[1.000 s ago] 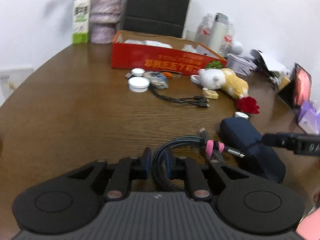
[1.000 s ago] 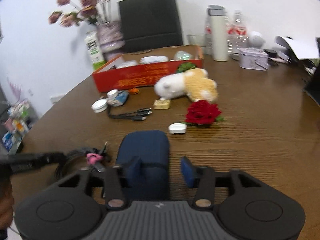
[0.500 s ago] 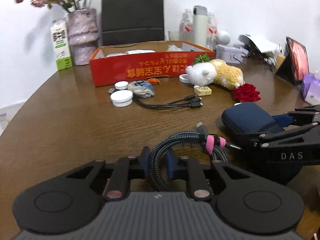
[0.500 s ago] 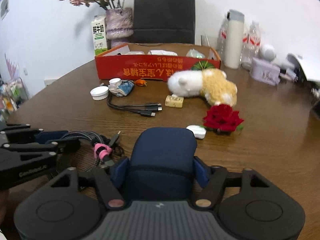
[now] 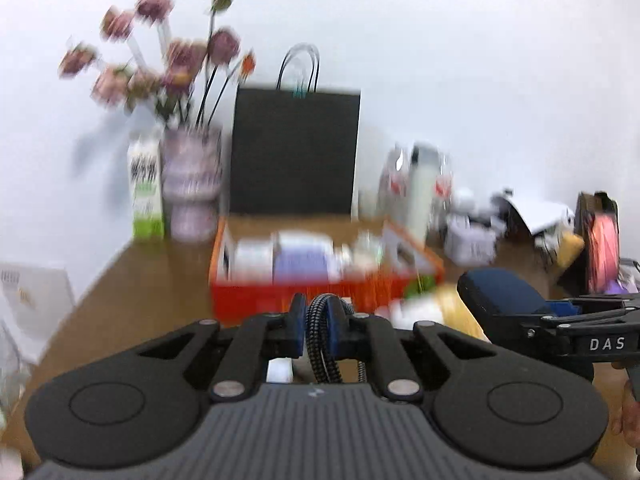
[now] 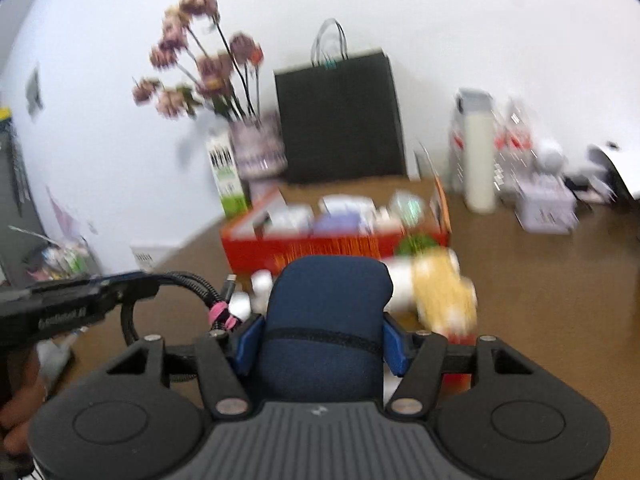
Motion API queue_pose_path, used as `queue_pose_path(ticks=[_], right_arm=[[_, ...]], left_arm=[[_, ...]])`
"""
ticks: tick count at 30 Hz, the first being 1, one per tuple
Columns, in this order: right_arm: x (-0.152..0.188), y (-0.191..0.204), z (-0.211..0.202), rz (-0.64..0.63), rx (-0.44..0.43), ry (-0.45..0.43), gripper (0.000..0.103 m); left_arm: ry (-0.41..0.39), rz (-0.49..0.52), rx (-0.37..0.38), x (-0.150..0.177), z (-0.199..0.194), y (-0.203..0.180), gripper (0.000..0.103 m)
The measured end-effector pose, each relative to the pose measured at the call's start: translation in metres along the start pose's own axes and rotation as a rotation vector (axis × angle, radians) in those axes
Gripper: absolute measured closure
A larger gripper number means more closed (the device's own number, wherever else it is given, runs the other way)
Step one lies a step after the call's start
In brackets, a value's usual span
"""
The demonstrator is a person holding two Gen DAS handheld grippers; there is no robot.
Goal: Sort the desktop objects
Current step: 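Carry cable and navy case into the cardboard box and open both tools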
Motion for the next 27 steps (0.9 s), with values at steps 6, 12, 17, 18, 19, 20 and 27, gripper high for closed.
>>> queue_pose_path(ticks=[6, 12, 17, 18, 19, 20, 27], right_arm=[[-0.093, -0.027, 0.093, 0.063, -0.034, 0.0, 0.043], [-0.143, -0.043, 0.244, 0.127, 0.028, 0.14, 0.043], [-0.127, -0.066, 0.345, 0.182, 0.112, 0.293, 0.043], [-0.119, -0.066, 0.358, 0.189, 0.11, 0.325, 0.039], [-0.112, -0.065, 0.366, 0.169, 0.113, 0.353, 0.039], [-0.104, -0.066, 0.374, 0.148, 0.124, 0.374, 0.038], [-0.117, -0.065, 0.356, 0.137, 0.141, 0.345, 0.027]], left_arm=[[-0.009, -0.006, 0.0, -0.084, 0.092, 0.011, 0.092], [0.234, -0.072, 0.005, -0.086, 0.255, 0.03, 0.092], [0.449, -0.083, -0.13, -0.048, 0.344, 0.062, 0.088], [0.458, -0.06, -0.121, -0.044, 0.348, 0.063, 0.087], [0.443, -0.045, -0.106, -0.042, 0.347, 0.063, 0.082], [0.429, -0.037, -0.087, -0.041, 0.345, 0.063, 0.077], [0.422, -0.07, -0.089, -0.056, 0.321, 0.077, 0.048]])
Point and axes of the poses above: each gripper's, at about its wrist camera, not at the fingertips, and z roughly the way its jaws point, y to its left, x to its underside, the point moved 8 cm from there along z, roughly the way its jaws point, and after that the axes turned 3 degrees about x, right-handed, at the moved point
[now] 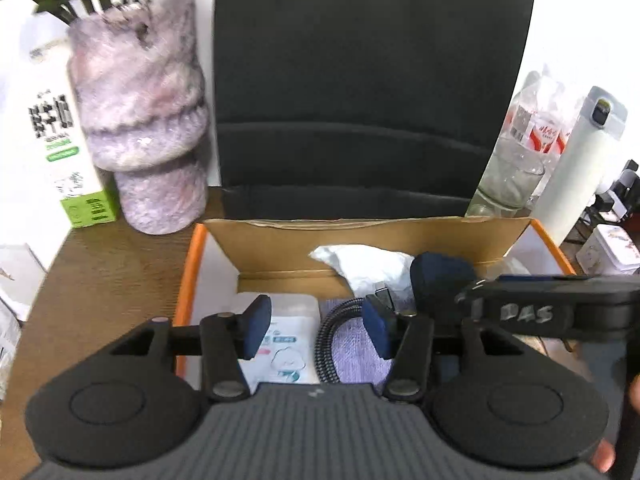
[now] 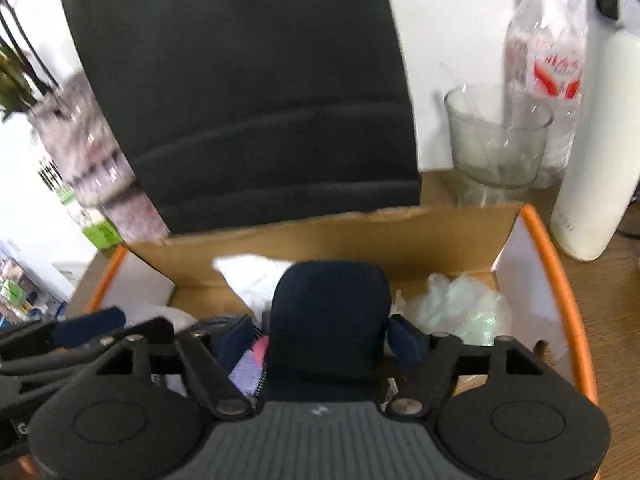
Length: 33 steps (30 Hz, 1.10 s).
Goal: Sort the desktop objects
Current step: 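Carry cable and navy case into the cardboard box and open both tools, then withdraw both tools from the cardboard box back over the table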
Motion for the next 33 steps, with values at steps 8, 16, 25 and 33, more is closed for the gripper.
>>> queue_pose_path(ticks=[8, 16, 25, 33], right_arm=[[0.018, -0.012, -0.102, -0.088, 0.086, -0.06, 0.016], [0.166, -0.005, -0.215, -0.208, 0.002, -0.189, 0.012], [0.343, -0.002, -0.272, -0.15, -0.019, -0.19, 0.01], [0.366, -0.012, -0.27, -0.169, 0.045, -0.239, 0.008]], left_arm=[[-0.045, 0.01, -0.072, 0.031, -0.085, 0.001, 0.01], [-0.2, 0.026, -0.027, 0.173, -0.196, -0.024, 0.0], [-0.21, 0.013, 0.003, 0.312, -0.24, -0.041, 0.0], [-0.166, -0.008, -0.039, 0.331, -0.223, -0.033, 0.0]])
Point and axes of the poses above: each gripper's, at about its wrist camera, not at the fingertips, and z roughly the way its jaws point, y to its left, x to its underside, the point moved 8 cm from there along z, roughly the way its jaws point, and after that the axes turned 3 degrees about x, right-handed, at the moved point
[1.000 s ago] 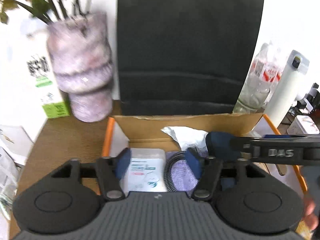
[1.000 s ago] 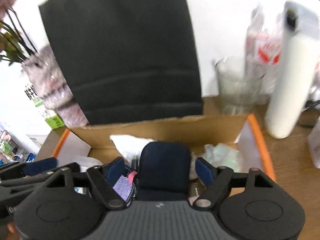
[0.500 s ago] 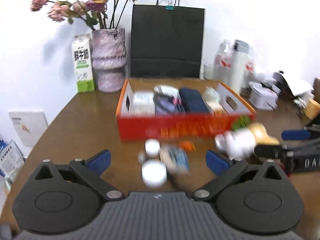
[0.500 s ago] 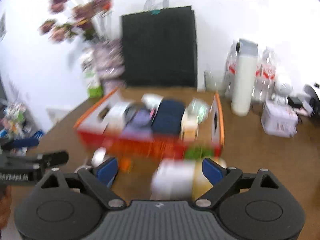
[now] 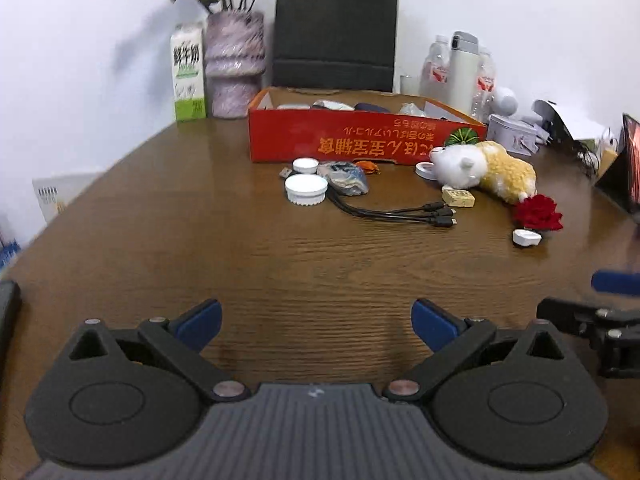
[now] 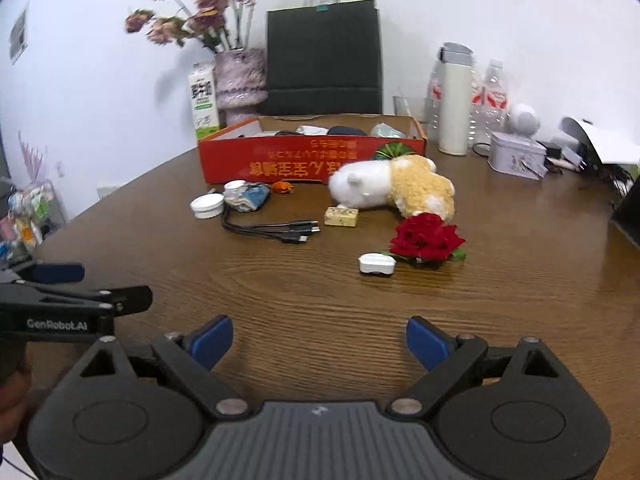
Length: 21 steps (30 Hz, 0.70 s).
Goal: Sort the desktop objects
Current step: 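Withdraw both tools from the cardboard box back over the table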
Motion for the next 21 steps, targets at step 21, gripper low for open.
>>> queue_pose_path(ticks=[21], right_arm=[[0.003, -0.009, 0.005, 0.109, -0.076, 0.008, 0.009]], left_arm=[[0.022, 0.072, -0.036, 0.003, 0.005, -0.011, 0.0]])
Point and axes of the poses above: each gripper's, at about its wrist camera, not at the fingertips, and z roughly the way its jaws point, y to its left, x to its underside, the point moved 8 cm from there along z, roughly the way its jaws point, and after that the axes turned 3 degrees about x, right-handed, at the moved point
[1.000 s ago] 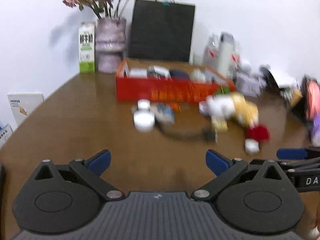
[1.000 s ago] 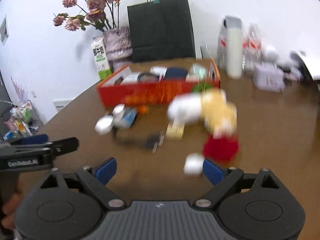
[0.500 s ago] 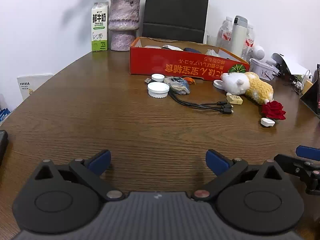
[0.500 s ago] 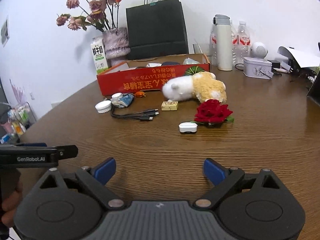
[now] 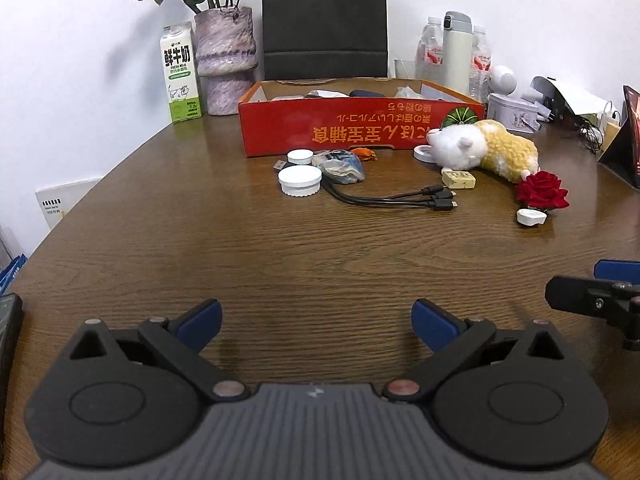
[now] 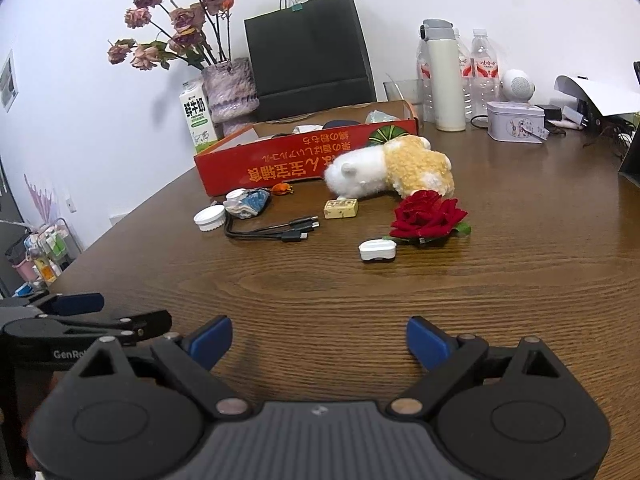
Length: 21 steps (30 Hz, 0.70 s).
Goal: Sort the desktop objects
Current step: 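Withdraw both tools from the cardboard box back over the table, then grasp the white round cap with left tool while right tool grasps white oval piece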
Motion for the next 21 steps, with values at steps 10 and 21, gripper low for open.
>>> queue_pose_path(ticks=[10, 21], right_arm=[[0.0, -0.001, 0.002, 0.014, -0.003, 0.007, 0.009], [-0.02, 0.002, 0.014, -0.085, 0.082, 0.011, 0.024]], left_arm=[[0.012, 0.001, -0.006, 0.0, 0.001, -0.002, 0.0], [-0.026, -0.025, 0.038, -0.014, 0.005, 0.001, 0.0]])
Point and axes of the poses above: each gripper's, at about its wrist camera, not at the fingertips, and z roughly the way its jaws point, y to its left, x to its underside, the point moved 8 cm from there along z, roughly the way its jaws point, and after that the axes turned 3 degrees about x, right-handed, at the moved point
